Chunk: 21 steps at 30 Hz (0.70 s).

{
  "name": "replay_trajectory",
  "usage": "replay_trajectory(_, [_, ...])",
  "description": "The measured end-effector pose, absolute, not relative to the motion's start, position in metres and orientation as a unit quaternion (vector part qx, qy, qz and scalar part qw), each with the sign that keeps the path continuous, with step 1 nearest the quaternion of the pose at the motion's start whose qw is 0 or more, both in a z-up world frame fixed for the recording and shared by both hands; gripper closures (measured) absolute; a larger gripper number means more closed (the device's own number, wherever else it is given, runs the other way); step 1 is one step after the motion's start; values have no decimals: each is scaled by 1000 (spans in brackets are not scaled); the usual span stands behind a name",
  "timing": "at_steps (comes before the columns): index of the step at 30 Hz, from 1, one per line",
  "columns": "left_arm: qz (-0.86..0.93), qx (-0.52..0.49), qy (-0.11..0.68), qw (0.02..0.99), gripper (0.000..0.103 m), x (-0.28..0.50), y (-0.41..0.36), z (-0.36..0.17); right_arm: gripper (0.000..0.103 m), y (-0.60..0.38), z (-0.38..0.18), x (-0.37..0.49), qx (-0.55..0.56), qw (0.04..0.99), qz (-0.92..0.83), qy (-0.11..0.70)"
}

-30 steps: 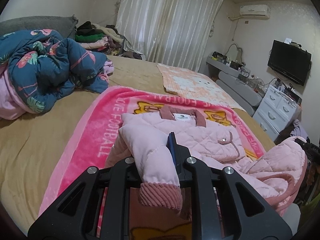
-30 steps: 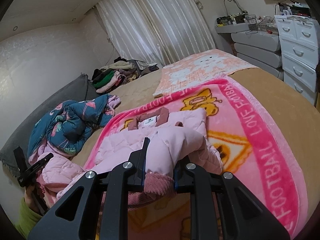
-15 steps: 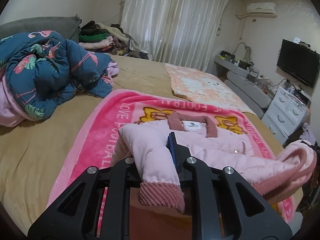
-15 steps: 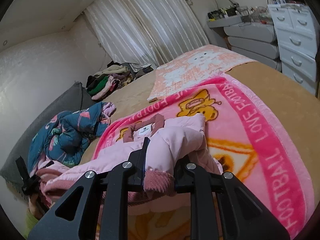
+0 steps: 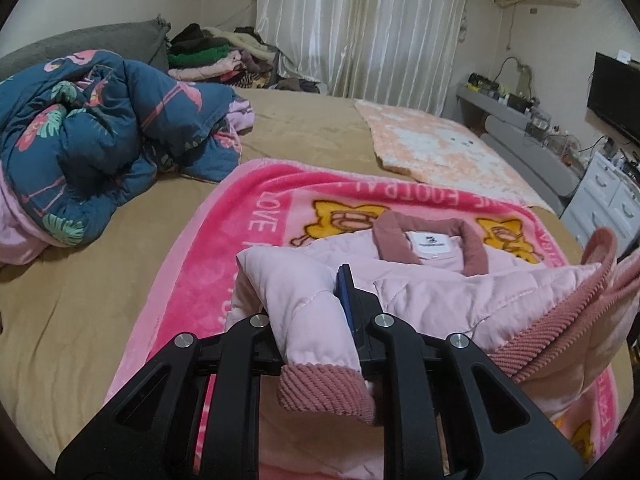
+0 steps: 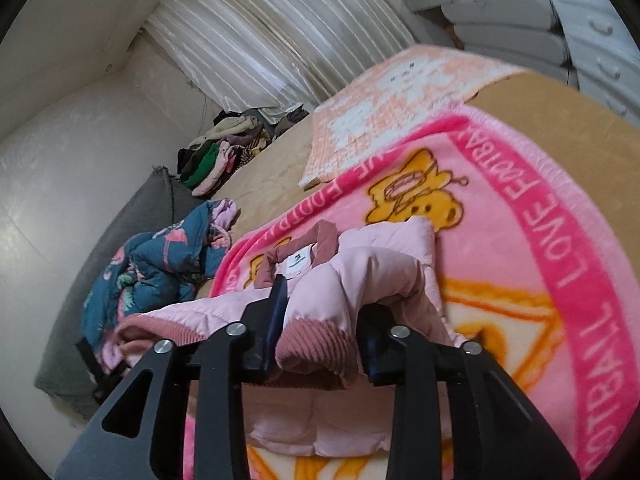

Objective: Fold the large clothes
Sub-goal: 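Lower the hem onto the folded sleeves and open both tools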

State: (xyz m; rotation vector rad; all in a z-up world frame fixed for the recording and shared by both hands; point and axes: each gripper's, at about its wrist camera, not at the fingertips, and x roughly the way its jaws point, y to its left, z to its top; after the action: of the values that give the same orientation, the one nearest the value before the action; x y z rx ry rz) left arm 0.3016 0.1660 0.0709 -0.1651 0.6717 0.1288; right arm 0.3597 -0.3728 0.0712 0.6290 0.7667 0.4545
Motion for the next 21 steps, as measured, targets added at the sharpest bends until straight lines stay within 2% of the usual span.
replay_trajectory(3, [65, -79, 339, 935, 91, 316, 167, 60, 46, -376, 62, 374, 322, 842, 224, 371])
replay_trajectory(5, [67, -75, 346, 933, 91, 324, 167, 53, 42, -376, 60, 380, 328, 838, 227, 373])
replay_trajectory(9, [70, -72, 355, 929, 91, 337, 169, 40, 21, -382, 63, 383, 346, 838, 232, 352])
replay_trajectory(12, [68, -75, 360, 927, 90, 344, 170, 32, 18, -391, 65, 380, 352, 848, 232, 322])
replay_trajectory(17, [66, -86, 356, 928, 85, 351, 169, 29, 15, -384, 48, 368, 261, 897, 158, 321])
replay_trajectory(19, [56, -103, 349, 930, 73, 348, 170, 33, 15, -372, 33, 363, 210, 912, 133, 326])
replay_trajectory(20, [46, -112, 342, 932, 55, 346, 170, 36, 15, -366, 26, 362, 190, 915, 127, 332])
replay_trajectory(21, [40, -116, 337, 933, 47, 344, 169, 40, 15, -357, 16, 361, 170, 916, 127, 341])
